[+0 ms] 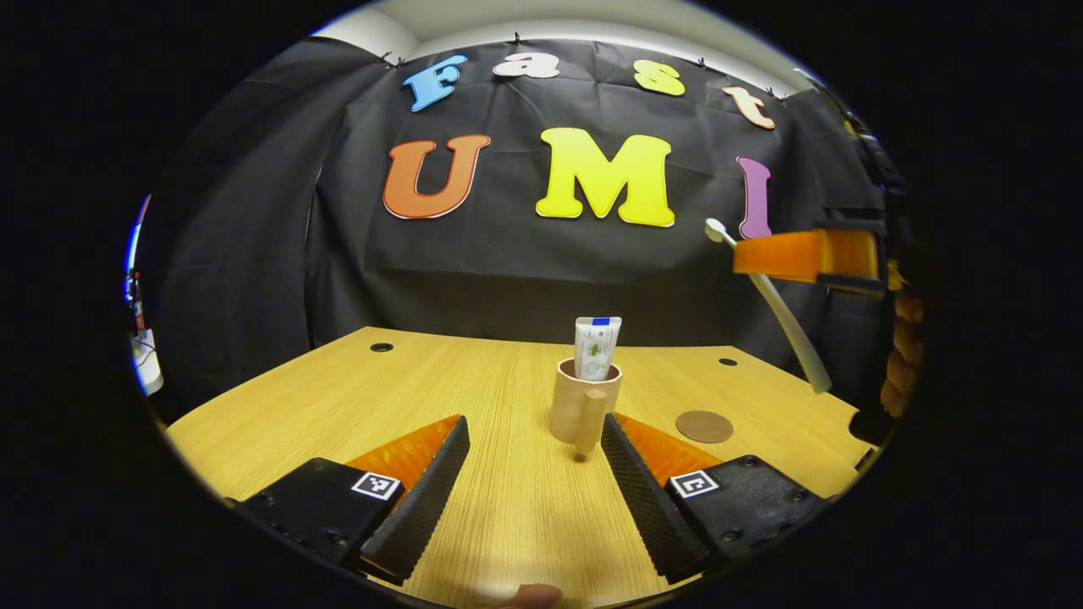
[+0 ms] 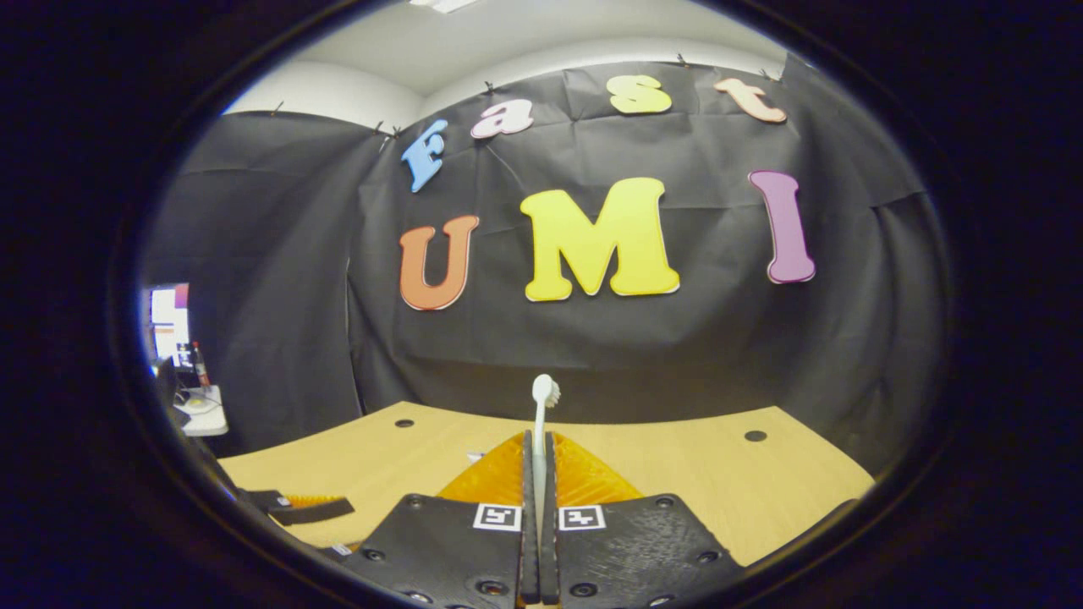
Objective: Put the toothbrush and toothpaste on the desktop into the cup, then pick up the cup and place it on the coaster on the desktop.
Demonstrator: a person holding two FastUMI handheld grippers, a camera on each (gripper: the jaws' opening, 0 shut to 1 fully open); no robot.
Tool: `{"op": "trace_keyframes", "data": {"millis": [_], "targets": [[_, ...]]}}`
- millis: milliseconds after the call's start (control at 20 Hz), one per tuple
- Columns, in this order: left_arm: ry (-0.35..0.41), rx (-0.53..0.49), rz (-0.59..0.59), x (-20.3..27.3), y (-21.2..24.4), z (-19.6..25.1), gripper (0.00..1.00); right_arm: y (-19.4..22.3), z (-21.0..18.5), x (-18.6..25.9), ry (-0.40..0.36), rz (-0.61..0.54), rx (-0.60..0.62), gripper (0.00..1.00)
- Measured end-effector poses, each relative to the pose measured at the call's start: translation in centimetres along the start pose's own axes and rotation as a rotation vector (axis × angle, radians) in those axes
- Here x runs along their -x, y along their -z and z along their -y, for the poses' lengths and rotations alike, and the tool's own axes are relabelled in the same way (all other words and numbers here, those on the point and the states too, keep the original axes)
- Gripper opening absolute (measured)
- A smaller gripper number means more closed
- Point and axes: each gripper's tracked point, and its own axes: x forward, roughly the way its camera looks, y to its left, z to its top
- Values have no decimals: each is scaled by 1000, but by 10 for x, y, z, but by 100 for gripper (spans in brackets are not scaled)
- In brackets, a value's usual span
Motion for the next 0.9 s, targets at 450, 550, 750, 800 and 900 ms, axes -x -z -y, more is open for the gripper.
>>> {"op": "trace_keyframes", "data": {"millis": [450,550,750,800,900], "targets": [[1,7,15,24,11,-29,100,-33,-27,-114,39,134,91,4],[-11,11,24,25,9,-37,100,-23,-27,-131,56,152,156,4],[-13,33,28,26,9,-42,98,-6,-29,-146,62,144,168,5],[-10,38,27,27,10,-41,97,-4,-30,-148,62,139,161,5],[-6,42,23,27,12,-40,96,2,-29,-150,61,125,157,4]]}}
